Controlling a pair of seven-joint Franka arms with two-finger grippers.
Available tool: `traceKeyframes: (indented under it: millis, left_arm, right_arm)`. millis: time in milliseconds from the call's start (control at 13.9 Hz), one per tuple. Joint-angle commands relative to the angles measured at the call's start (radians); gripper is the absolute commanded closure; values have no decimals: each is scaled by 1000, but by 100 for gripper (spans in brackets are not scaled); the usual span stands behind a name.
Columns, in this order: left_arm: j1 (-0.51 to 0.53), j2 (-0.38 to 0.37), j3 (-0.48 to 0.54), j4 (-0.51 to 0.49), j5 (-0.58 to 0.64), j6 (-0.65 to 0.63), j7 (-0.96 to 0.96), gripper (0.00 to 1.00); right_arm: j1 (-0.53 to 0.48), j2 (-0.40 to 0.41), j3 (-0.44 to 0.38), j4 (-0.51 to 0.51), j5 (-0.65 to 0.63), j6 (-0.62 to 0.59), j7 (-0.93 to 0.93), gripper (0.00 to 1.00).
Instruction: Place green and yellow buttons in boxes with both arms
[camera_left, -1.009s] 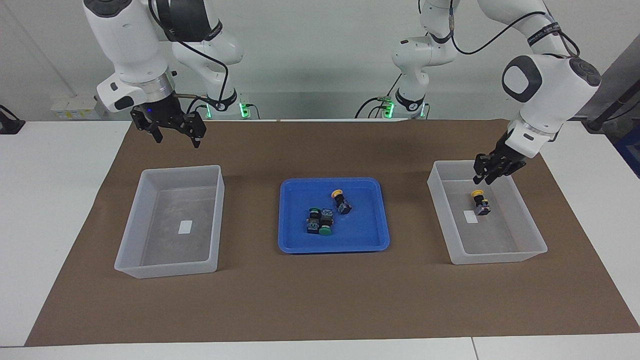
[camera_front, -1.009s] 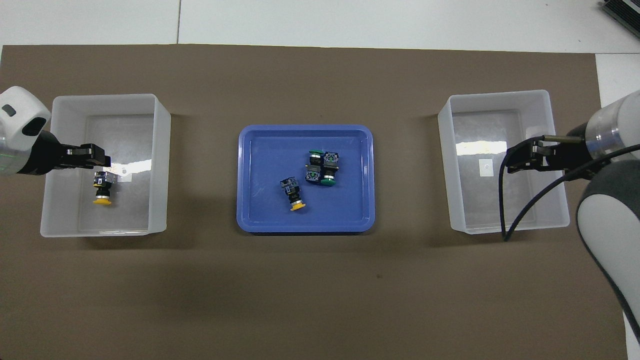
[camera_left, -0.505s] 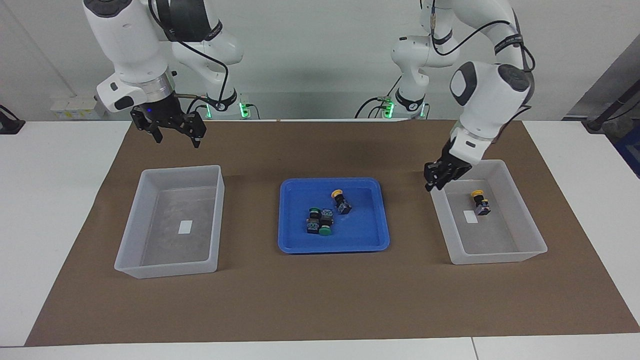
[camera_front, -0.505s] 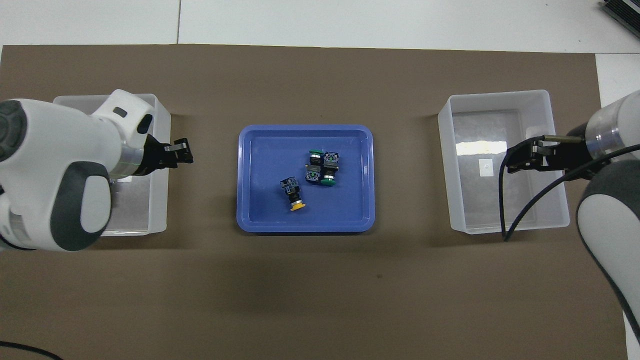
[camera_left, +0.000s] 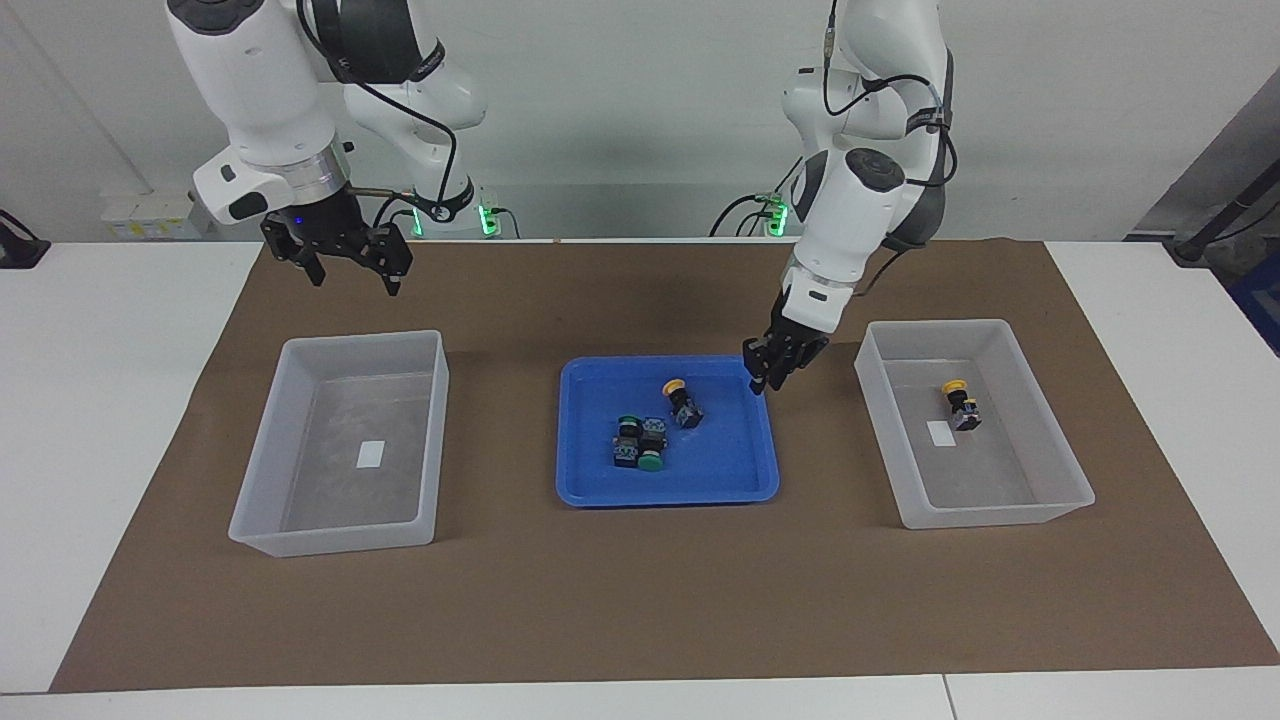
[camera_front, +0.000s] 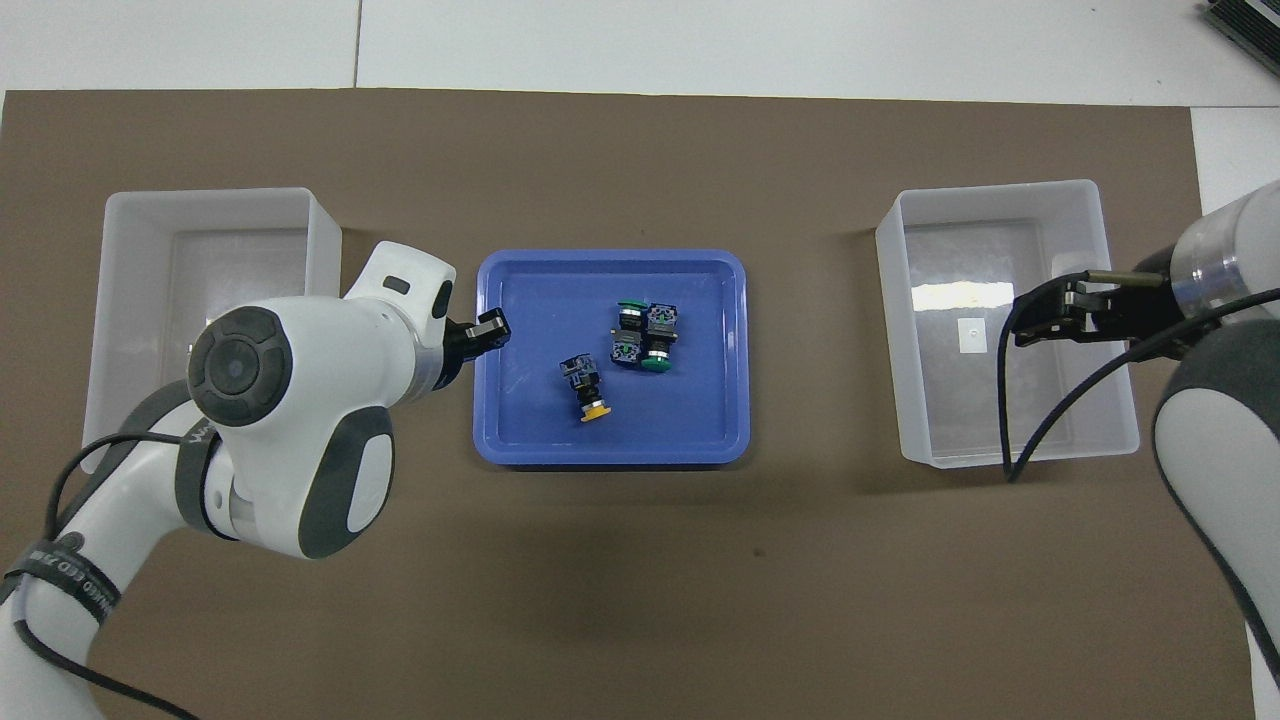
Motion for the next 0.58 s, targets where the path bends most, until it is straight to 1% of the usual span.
traceKeyframes:
  millis: [0,72,144,360,505]
  left_arm:
    - [-83,84,17,-18,-12,137,-79,65]
    - [-103,115,17,-19,-12,194,-105,65]
    - [-112,133,17,-18,-12,218,-122,65]
    - [-158,184,20,-16,-12,234,-155,65]
    - [-170,196,20,-18,-12,265,-161,65]
  right_arm:
    - [2,-14,-12,-12,23,-5,-25,0]
    - [2,-14,-12,-12,23,-5,-25,0]
    - [4,-14,-12,-12,23,-5,-25,0]
    - [2,-14,-12,-12,23,-5,-25,0]
    - [2,-14,-12,-12,23,-5,-25,0]
